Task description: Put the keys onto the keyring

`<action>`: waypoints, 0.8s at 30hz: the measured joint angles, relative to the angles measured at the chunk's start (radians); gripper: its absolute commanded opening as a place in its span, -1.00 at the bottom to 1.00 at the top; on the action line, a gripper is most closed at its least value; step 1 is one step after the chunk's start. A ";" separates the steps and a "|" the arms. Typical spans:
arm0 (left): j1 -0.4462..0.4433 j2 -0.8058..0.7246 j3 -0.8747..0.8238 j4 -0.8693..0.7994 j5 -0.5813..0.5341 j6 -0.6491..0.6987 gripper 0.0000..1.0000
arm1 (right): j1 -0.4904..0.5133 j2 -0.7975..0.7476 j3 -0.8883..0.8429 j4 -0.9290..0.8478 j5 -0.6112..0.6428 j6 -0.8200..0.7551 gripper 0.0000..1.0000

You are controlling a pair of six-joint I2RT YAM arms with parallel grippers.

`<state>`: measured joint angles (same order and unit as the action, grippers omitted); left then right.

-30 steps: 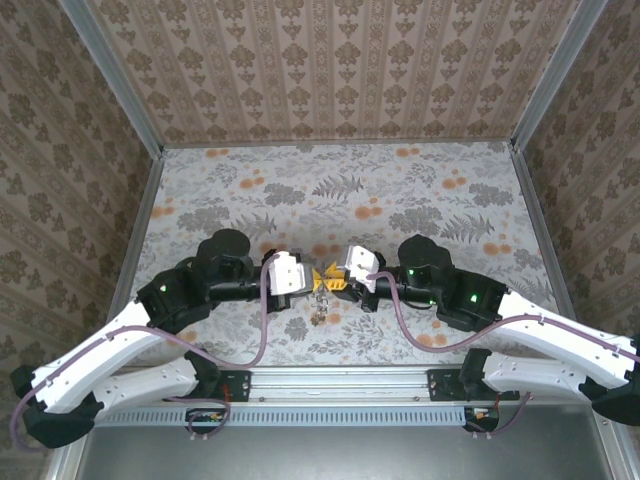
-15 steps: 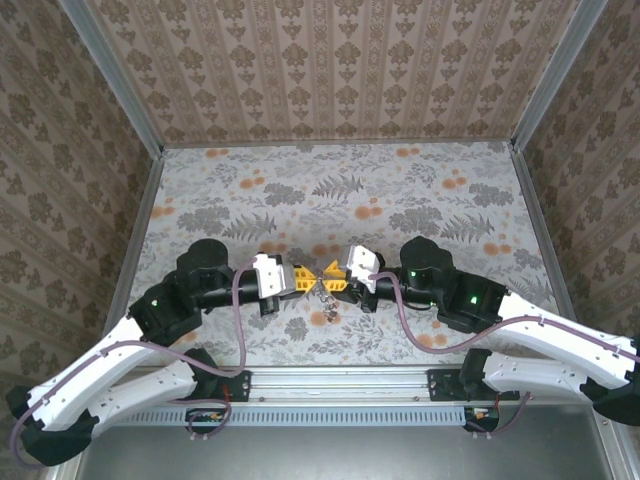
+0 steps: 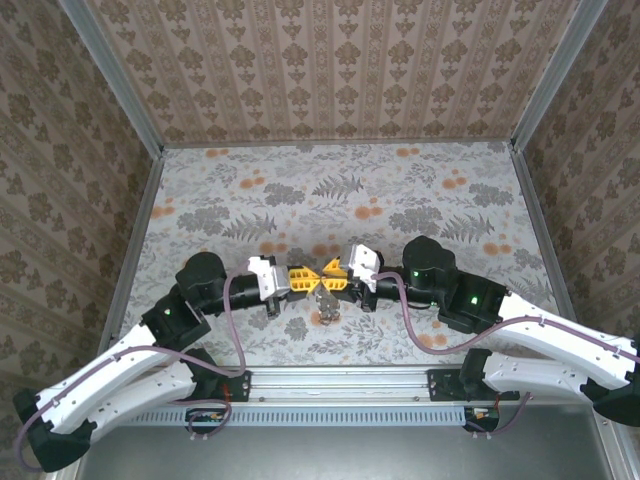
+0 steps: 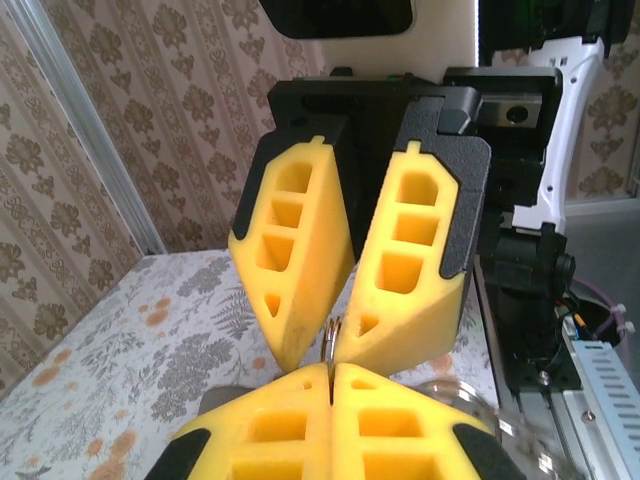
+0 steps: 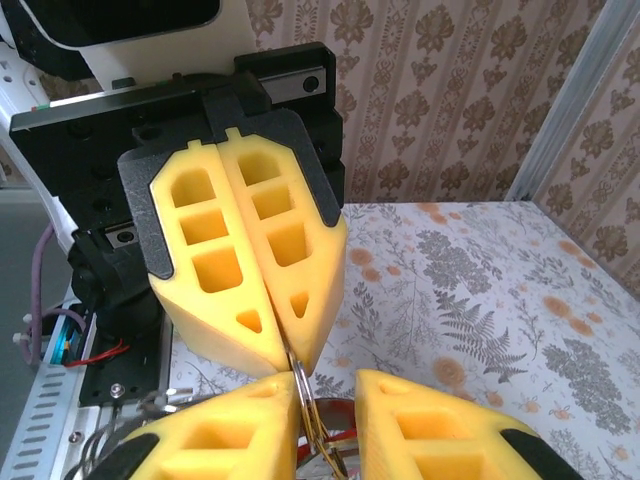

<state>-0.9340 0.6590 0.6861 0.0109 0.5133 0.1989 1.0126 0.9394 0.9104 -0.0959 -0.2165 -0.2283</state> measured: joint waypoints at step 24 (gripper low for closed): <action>0.020 0.016 -0.071 0.254 0.045 -0.111 -1.00 | 0.000 -0.042 -0.022 0.045 0.003 0.003 -0.85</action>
<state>-0.9142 0.6754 0.6151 0.2649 0.5583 0.0875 1.0126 0.8978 0.8886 -0.0513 -0.2134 -0.2253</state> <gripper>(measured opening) 0.045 0.117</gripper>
